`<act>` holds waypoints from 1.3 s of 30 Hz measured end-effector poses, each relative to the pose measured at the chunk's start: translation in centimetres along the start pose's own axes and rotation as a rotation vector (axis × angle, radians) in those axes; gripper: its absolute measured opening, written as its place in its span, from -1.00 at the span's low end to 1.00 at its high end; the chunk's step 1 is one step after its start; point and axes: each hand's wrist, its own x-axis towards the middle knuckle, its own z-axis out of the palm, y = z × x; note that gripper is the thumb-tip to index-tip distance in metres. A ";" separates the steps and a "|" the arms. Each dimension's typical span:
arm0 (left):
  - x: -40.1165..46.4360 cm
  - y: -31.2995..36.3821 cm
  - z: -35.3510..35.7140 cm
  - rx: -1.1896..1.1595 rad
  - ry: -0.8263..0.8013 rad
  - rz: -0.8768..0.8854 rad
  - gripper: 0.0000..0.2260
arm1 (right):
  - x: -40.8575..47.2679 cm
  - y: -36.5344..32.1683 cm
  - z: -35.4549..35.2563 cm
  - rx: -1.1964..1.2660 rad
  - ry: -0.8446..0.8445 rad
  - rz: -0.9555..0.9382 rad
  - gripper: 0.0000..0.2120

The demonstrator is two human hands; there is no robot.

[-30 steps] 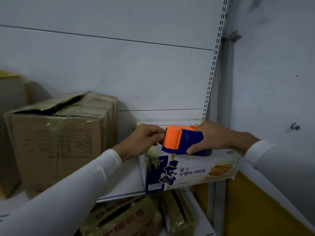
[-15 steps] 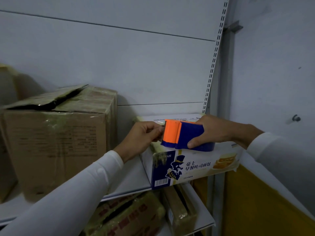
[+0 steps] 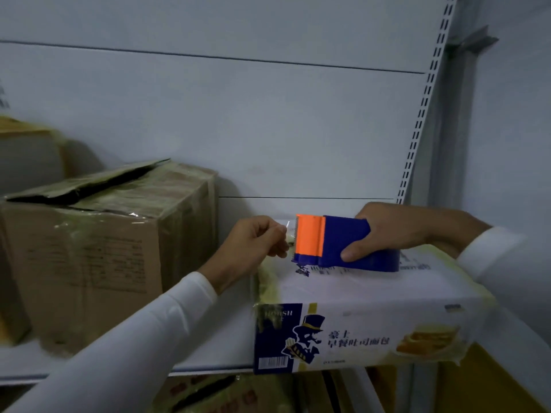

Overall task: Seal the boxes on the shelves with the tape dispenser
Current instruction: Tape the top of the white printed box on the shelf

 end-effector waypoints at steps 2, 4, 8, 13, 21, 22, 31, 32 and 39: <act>0.6 0.2 -0.2 0.010 0.029 -0.013 -0.76 | 1.0 0.3 -0.9 0.005 -0.054 -0.027 -0.60; 0.8 0.1 -0.2 0.068 0.077 -0.025 -0.77 | 2.2 0.5 -1.6 0.018 -0.111 -0.035 -0.54; 0.9 -0.3 0.1 0.195 0.200 -0.098 -0.76 | 4.3 1.0 -2.0 -0.026 -0.183 -0.037 -0.43; 0.8 -0.4 -1.6 0.210 0.279 -0.172 -0.71 | 5.0 3.5 -4.2 -0.045 -0.211 -0.007 -0.51; 2.5 -1.7 -1.9 0.146 0.346 -0.316 -0.68 | 5.0 5.8 -6.3 -0.021 -0.298 0.066 -0.53; 2.7 -1.9 -2.0 0.145 0.342 -0.336 -0.67 | 5.2 5.8 -6.3 -0.019 -0.299 0.069 -0.52; 2.8 -4.0 -2.2 0.215 0.284 -0.479 -0.62 | 7.0 4.8 -6.0 -0.029 -0.331 0.135 -0.44; 2.8 -4.3 -2.1 0.225 0.277 -0.484 -0.63 | 7.2 4.7 -5.9 -0.034 -0.335 0.144 -0.43; 2.4 -6.0 -2.6 0.307 0.238 -0.544 -0.64 | 8.3 4.0 -5.2 -0.096 -0.366 0.185 -0.44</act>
